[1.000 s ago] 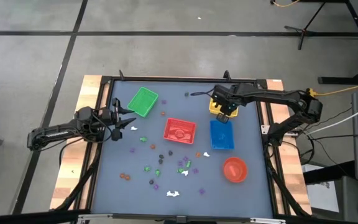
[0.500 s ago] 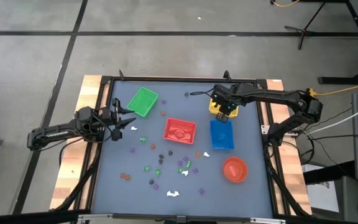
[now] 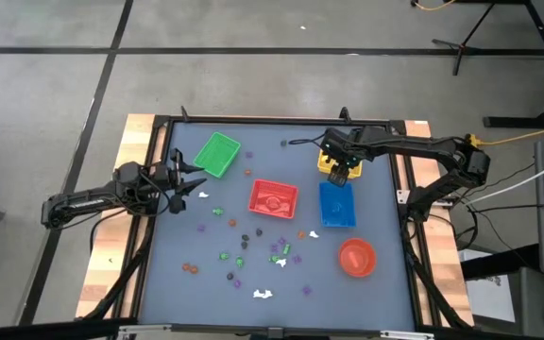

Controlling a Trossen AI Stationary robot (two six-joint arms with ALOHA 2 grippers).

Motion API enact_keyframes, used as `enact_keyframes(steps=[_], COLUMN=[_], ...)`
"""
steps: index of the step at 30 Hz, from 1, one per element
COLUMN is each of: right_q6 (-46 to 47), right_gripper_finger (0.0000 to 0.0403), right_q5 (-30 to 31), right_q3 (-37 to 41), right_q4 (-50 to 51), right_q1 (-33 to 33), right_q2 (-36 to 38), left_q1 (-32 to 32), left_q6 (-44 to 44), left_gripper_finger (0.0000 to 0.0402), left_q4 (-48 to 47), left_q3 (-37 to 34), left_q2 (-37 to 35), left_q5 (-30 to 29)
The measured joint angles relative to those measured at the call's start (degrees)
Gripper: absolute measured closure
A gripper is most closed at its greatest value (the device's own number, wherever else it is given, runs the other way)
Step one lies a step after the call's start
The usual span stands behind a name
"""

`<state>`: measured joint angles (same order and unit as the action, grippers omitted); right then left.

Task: Sort Halloween decoration
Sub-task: Put the black skull toy into the red bin

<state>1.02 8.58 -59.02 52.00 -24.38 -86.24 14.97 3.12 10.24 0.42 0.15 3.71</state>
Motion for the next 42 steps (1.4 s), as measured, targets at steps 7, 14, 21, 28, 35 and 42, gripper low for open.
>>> enact_keyframes(steps=[7, 14, 21, 28, 35, 42], right_q6=[0.0, 0.0, 0.0, -1.3, -2.9, -4.3], right_gripper_finger=[0.0178, 0.0178, 0.0178, 0.0178, 0.0178, 0.0178], right_q5=[0.0, 0.0, -0.1, -0.2, -0.2, -0.2], right_q3=[0.0, 0.0, 0.0, 0.0, 0.0, 0.0], right_q4=[0.0, 0.0, 0.0, 0.5, 0.5, 0.5], right_q1=[0.0, 0.0, 0.0, 0.0, 0.0, 0.0], right_q2=[0.0, 0.0, 0.0, 0.2, 3.9, 8.8], left_q1=[0.0, 0.0, 0.0, 0.0, 1.3, 4.4], left_q6=[-6.8, -13.9, -17.5, -17.6, -17.8, -17.8], left_gripper_finger=[0.0258, 0.0258, 0.0258, 0.0258, 0.0258, 0.0258], left_q4=[5.7, 7.4, 7.4, 7.1, 4.6, 2.6], left_q3=[0.0, 2.9, 11.4, 22.9, 35.6, 46.3], left_q2=[0.5, 6.9, 20.7, 38.3, 55.6, 68.4], left_q5=[-5.1, -6.3, -9.7, -10.5, -11.3, -8.5])
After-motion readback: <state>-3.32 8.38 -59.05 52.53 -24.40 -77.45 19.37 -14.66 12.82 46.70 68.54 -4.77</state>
